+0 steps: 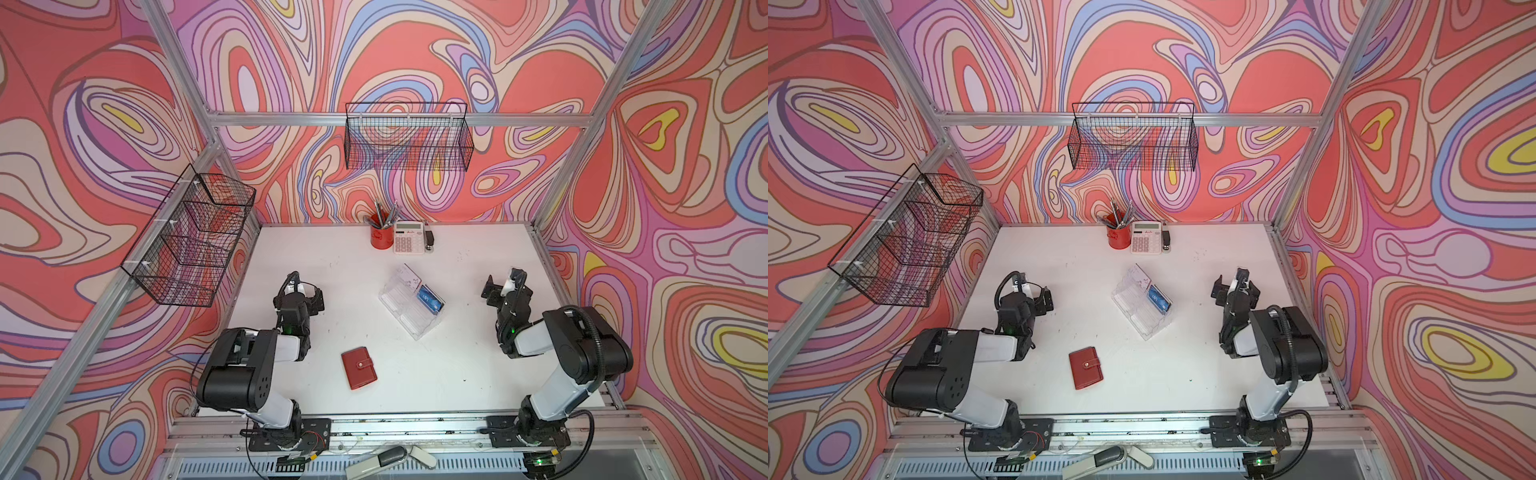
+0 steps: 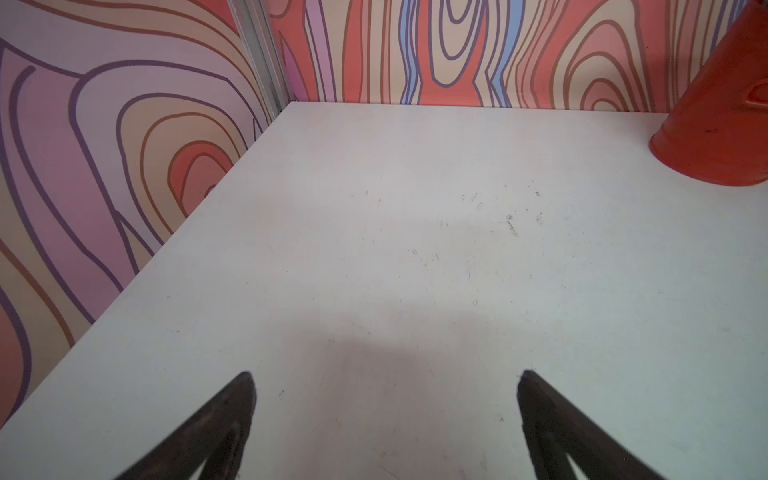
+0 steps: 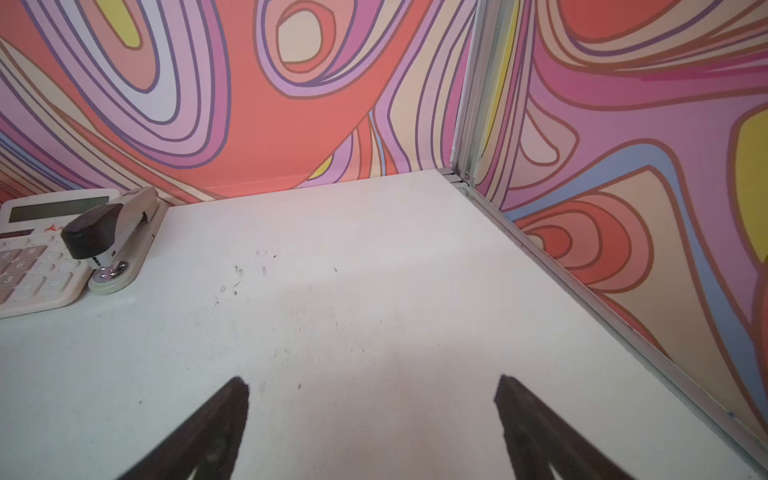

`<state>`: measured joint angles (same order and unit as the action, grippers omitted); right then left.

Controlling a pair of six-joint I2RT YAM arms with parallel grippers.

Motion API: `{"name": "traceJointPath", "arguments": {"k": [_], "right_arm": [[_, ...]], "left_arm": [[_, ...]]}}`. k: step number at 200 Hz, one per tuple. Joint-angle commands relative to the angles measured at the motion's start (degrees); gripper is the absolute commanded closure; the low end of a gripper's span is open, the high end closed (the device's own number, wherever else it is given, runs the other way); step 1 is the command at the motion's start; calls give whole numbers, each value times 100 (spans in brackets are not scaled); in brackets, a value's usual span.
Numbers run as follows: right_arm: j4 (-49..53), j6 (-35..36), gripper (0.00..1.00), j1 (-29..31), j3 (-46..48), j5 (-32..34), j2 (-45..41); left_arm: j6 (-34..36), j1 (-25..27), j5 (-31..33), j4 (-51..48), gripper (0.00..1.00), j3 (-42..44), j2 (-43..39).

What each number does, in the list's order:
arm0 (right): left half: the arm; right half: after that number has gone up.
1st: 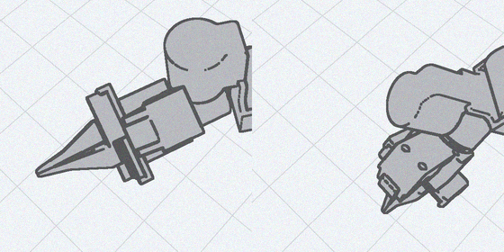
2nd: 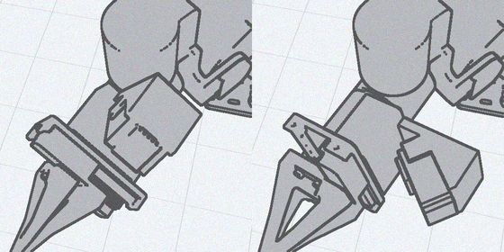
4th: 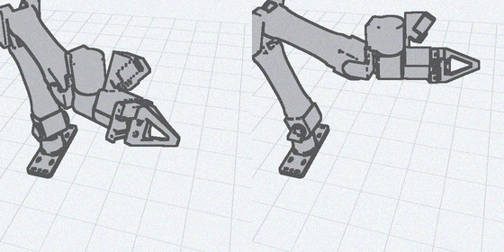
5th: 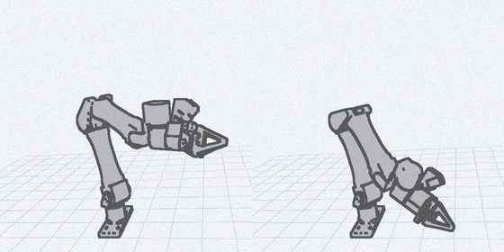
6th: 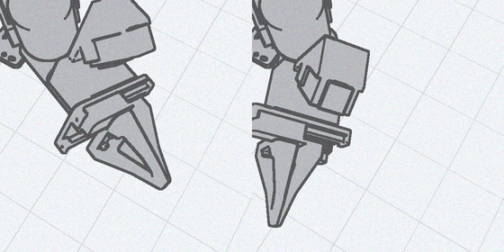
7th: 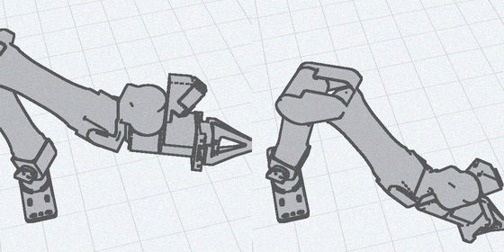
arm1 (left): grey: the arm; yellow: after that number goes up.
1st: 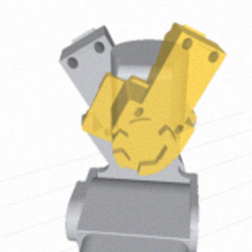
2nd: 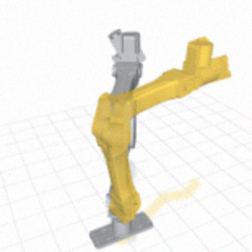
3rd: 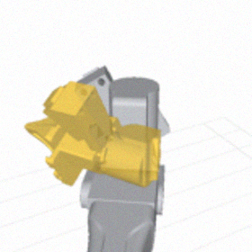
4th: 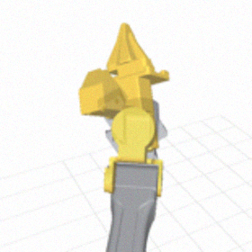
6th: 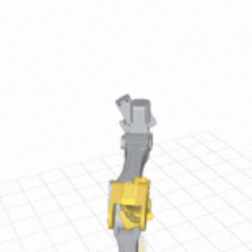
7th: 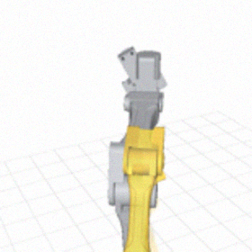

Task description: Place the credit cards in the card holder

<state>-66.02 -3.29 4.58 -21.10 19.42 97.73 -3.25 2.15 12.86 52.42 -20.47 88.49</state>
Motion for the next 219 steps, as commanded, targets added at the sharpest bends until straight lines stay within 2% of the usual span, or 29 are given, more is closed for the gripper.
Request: {"name": "traceJointPath", "arguments": {"k": [1, 138, 162, 219], "right_arm": [[-91, 73, 2, 25, -27, -37, 35], [-80, 74, 2, 25, -33, -35, 35], [-148, 153, 2, 77, 2, -13, 9], [-368, 300, 2, 205, 93, 80, 24]], "left_arm": [[25, 0, -39, 57, 0, -12, -5], [33, -13, -60, 65, 0, -12, -15], [243, 167, 67, 60, 0, -44, 4], [237, 198, 125, 197, 0, 25, 3]]}}
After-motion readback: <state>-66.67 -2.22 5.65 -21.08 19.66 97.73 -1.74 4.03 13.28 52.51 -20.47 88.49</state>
